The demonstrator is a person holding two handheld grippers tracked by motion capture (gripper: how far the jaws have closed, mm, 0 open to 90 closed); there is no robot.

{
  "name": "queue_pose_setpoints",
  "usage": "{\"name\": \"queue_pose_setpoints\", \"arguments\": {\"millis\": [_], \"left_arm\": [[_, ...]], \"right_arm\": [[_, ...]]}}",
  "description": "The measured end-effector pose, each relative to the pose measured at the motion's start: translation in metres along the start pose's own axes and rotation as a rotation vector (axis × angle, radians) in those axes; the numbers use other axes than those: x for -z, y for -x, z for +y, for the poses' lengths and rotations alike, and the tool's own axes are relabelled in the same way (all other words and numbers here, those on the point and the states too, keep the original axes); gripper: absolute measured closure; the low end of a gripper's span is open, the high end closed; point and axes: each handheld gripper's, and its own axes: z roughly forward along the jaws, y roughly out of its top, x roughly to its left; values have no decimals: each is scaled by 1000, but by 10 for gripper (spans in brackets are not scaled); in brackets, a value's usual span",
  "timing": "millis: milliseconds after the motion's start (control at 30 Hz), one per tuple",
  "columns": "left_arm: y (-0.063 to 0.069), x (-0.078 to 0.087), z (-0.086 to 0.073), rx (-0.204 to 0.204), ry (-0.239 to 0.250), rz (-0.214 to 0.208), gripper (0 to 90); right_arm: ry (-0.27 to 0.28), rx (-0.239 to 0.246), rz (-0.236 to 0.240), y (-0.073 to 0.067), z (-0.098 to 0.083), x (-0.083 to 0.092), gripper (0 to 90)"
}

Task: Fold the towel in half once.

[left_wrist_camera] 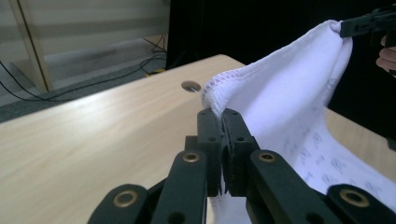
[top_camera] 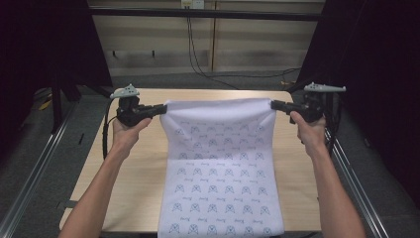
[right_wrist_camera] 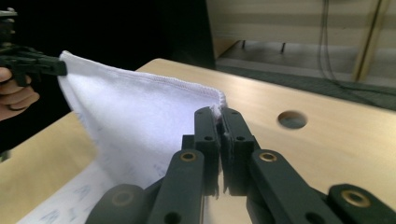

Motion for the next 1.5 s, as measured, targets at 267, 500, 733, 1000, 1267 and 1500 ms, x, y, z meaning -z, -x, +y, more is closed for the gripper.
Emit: {"name": "queue_pose_setpoints", "arguments": {"millis": [267,500,733,1000,1267,1500], "left_arm": [[41,31,-15,-31,11,-77,877],[70,41,-82,26,-84,-112,878],[99,48,-131,81,-182,-208,877],[108,43,-163,77,-324,-266,874],[107,28,-170,98,-446,-258,875],[105,20,-172,106,-496,-243,877]], "right_arm": [[29,27,100,-34,-32,40,861],[-56,46,126,-64,-79,70,861],[-180,19,104,-84,-135,94,861],[-364,-73,107,-82,-196,80,862],[-447,-47,79,-94,-206,72,861],[-489,-51,63,-90,-209,60,862]]}}
